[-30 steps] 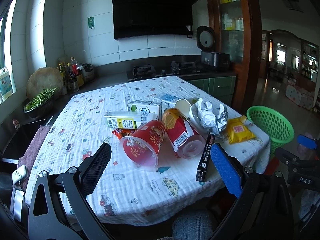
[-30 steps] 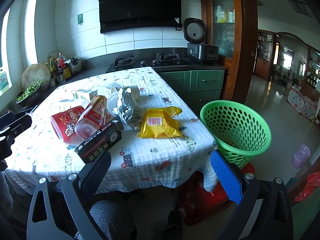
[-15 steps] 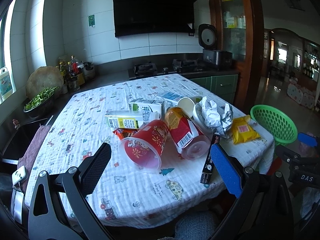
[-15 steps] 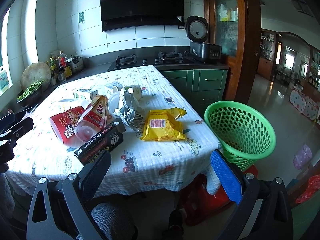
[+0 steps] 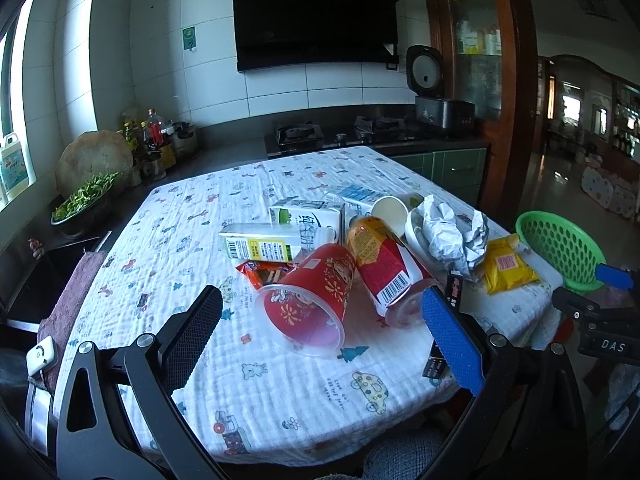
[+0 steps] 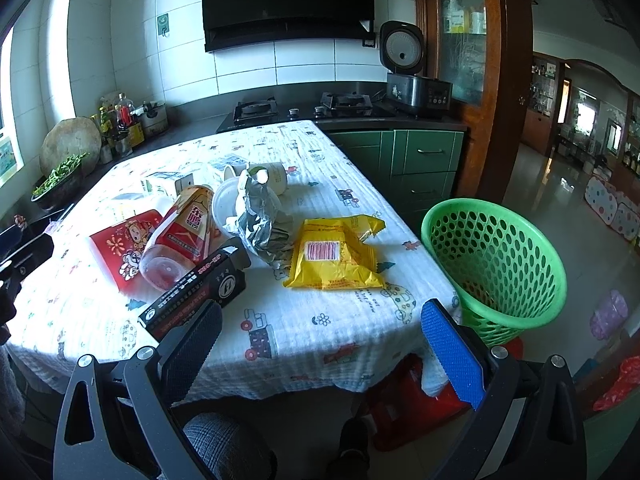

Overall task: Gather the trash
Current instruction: 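Grasp the yellow snack bag with the right gripper while the left gripper grasps crumpled foil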

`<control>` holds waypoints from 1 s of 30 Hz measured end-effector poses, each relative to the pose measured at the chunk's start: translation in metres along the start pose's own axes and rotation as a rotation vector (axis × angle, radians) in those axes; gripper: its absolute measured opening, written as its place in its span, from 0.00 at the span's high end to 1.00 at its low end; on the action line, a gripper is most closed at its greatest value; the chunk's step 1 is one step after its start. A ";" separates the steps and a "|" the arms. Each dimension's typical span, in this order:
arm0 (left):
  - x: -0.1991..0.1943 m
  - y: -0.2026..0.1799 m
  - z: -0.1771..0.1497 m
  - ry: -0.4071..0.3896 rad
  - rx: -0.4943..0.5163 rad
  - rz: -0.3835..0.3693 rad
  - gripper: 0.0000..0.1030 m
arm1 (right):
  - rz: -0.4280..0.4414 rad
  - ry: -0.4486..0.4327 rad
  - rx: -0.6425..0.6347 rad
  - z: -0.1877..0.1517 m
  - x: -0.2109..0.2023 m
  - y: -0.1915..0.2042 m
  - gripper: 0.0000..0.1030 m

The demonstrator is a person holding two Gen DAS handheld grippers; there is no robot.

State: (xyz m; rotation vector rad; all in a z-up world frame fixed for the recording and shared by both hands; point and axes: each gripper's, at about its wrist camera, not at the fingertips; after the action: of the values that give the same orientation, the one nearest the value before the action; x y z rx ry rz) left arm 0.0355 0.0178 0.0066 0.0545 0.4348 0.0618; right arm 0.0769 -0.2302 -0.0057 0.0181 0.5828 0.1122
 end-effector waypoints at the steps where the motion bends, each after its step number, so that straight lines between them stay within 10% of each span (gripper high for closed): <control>1: 0.002 0.001 0.000 0.000 -0.001 0.002 0.05 | -0.002 0.002 -0.001 0.001 0.002 0.000 0.06; 30: 0.043 -0.002 0.017 0.037 0.028 -0.034 0.06 | 0.075 0.145 0.001 0.030 0.115 -0.023 0.07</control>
State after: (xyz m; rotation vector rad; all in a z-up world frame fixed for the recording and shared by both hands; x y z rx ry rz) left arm 0.0811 0.0185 0.0038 0.0738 0.4738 0.0227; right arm 0.1916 -0.2394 -0.0447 0.0327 0.7276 0.1870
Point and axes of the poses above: each gripper's, at about its wrist camera, not at the fingertips, and x roughly the way its jaws point, y to its left, z to its top, and after that the axes turned 6 degrees about -y, right-handed
